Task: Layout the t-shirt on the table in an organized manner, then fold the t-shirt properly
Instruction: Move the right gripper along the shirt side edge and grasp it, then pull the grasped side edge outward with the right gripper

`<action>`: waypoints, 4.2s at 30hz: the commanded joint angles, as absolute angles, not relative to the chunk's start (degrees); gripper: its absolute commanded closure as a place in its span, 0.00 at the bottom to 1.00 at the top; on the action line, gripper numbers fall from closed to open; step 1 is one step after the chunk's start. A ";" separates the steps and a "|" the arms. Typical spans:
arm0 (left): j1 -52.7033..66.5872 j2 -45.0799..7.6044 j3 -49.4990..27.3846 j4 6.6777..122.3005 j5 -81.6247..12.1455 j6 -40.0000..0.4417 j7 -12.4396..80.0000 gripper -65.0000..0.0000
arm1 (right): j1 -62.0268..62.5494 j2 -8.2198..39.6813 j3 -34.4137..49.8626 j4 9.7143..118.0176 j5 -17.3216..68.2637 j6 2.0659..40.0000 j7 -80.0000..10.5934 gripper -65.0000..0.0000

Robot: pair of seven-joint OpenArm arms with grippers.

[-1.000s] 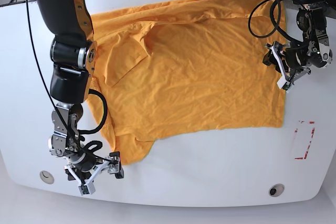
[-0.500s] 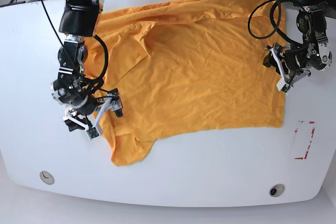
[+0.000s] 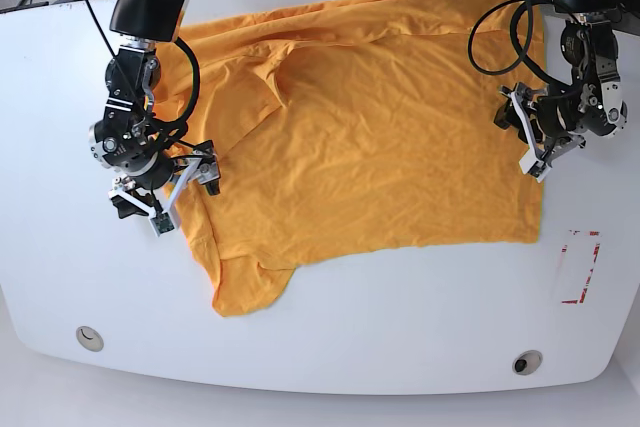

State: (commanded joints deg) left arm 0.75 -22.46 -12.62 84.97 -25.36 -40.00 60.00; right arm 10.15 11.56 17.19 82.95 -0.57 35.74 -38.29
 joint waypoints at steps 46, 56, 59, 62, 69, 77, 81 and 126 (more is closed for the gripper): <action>1.01 -22.55 -12.62 84.97 -25.63 -40.00 60.00 0.54 | 15.25 18.95 17.10 72.13 -0.22 35.82 -31.60 0.00; 0.92 -22.55 -12.62 84.97 -25.63 -40.00 60.00 0.54 | 15.34 16.13 16.84 75.65 -0.22 35.82 -34.15 0.00; 0.92 -22.55 -12.62 84.97 -25.63 -40.00 60.00 0.54 | 15.34 14.20 16.75 75.38 -0.48 35.82 -34.15 0.00; 0.92 -22.55 -12.62 84.97 -25.63 -40.00 60.00 0.54 | 15.34 13.32 16.75 75.38 -0.48 35.82 -34.15 0.00; 0.92 -22.55 -12.62 84.97 -25.63 -40.00 60.00 0.54 | 15.34 12.97 16.75 71.96 -0.48 35.82 -33.89 0.00; 0.92 -22.55 -12.62 84.97 -25.54 -40.00 60.00 0.54 | 15.78 13.76 16.75 65.63 -0.48 35.82 -28.00 0.00; 1.01 -22.55 -12.62 84.97 -25.54 -40.00 60.00 0.54 | 16.66 15.52 16.84 62.73 -0.40 35.82 -26.42 0.00; 0.92 -22.55 -12.62 84.97 -25.54 -40.00 60.00 0.54 | 25.45 28.26 16.75 52.70 -0.31 35.82 -19.03 0.00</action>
